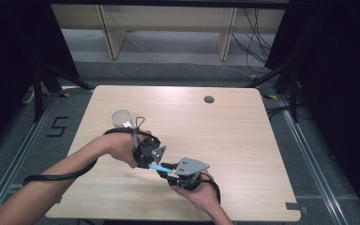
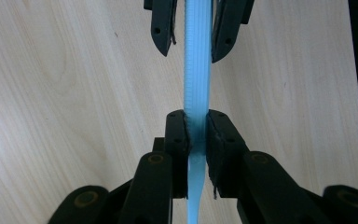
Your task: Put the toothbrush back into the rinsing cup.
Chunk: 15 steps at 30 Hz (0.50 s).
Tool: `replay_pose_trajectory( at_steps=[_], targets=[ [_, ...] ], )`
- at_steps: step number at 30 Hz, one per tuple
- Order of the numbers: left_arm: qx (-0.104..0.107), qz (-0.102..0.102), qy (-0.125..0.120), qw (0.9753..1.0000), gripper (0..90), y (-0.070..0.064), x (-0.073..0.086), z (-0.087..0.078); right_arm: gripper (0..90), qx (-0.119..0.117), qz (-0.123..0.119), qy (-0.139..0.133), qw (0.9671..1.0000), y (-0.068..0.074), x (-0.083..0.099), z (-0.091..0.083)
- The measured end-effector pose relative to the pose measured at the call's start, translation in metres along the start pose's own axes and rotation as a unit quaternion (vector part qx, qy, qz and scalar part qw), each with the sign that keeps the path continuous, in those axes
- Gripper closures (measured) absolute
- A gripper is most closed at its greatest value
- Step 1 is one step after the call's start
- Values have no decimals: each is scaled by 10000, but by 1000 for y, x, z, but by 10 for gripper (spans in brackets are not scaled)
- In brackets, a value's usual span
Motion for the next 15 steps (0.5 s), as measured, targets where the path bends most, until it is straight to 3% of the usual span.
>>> replay_pose_trajectory(
  at_steps=[6, 15],
  targets=[
    [25, 20, -13, 10000, 786, -1, -2, 1, 745, -37, -171, 3, 9998, -1, 0, -1],
    [53, 176, 2, 9998, 785, -1, 0, 2, 778, -221, -196, -28, 9996, 2, 0, -1]
  ],
)
Point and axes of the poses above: each handheld gripper's, and its own axes: z roughly forward along the jaws, x roughly out of its underside, y roughly to its left, the point moved 7 cm from there along z, roughly forward along the jaws, and after that the axes turned 14 degrees about z, right-handed, at the moved point
